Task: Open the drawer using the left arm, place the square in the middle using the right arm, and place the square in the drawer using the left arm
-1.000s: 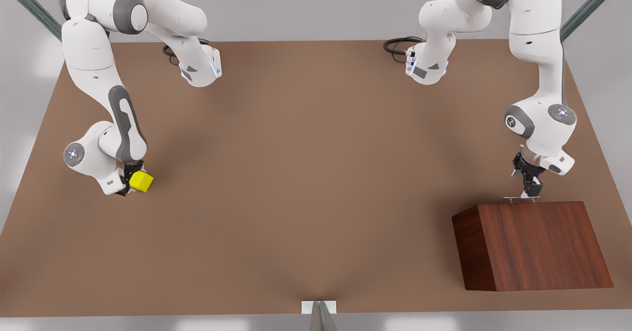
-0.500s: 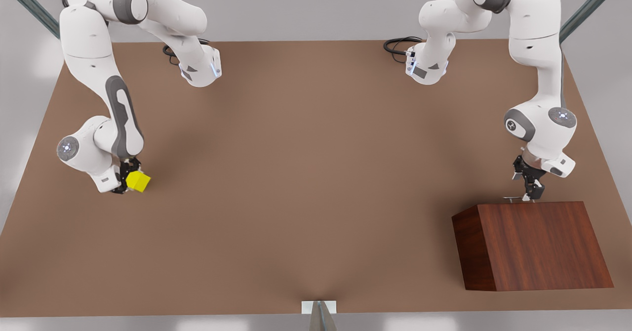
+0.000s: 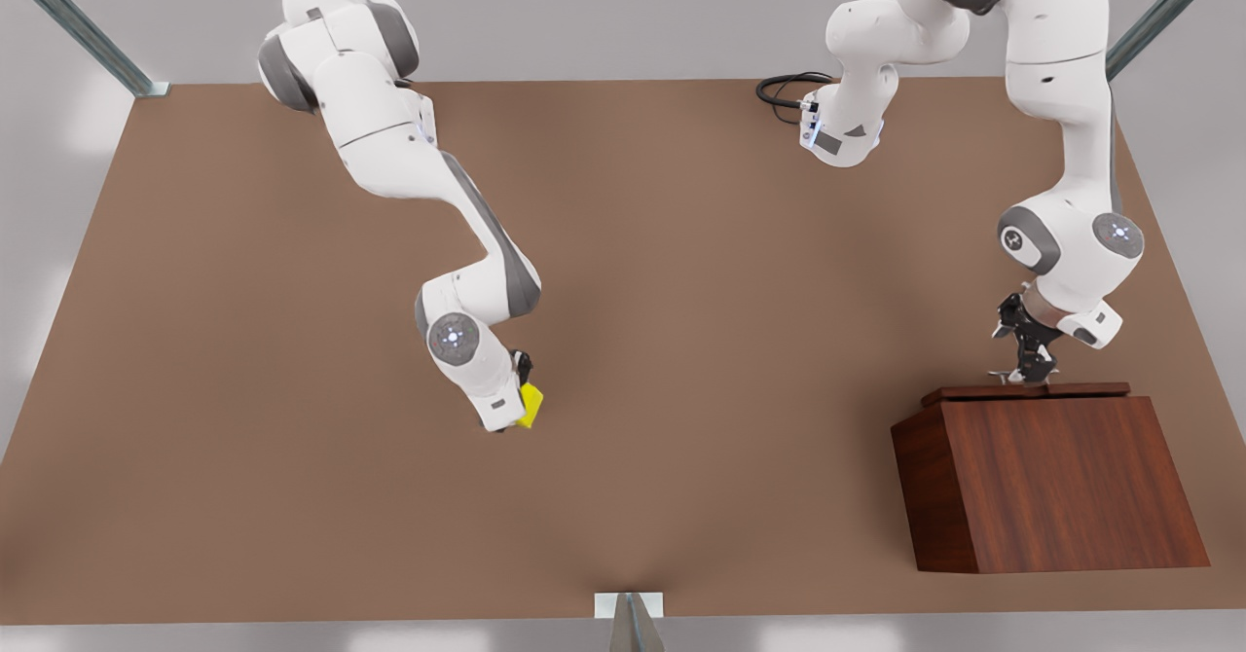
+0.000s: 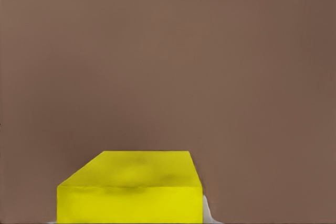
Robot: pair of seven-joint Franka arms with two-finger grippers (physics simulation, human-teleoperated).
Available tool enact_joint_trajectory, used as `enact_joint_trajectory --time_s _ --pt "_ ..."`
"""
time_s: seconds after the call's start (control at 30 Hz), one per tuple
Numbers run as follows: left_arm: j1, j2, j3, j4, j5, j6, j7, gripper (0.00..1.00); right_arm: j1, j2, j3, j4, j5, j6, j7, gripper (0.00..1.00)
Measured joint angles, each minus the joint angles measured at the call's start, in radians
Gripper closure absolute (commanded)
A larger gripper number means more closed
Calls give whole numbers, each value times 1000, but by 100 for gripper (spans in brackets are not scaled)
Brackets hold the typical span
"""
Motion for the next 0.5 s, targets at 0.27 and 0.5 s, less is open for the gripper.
enact_joint_trajectory --time_s 0.27,0.5 --pt "0 -26 0 -3 3 -37 2 0 172 219 -2 314 -5 22 289 31" --pt "0 -15 3 -3 8 -34 8 0 263 381 9 539 -2 77 397 31"
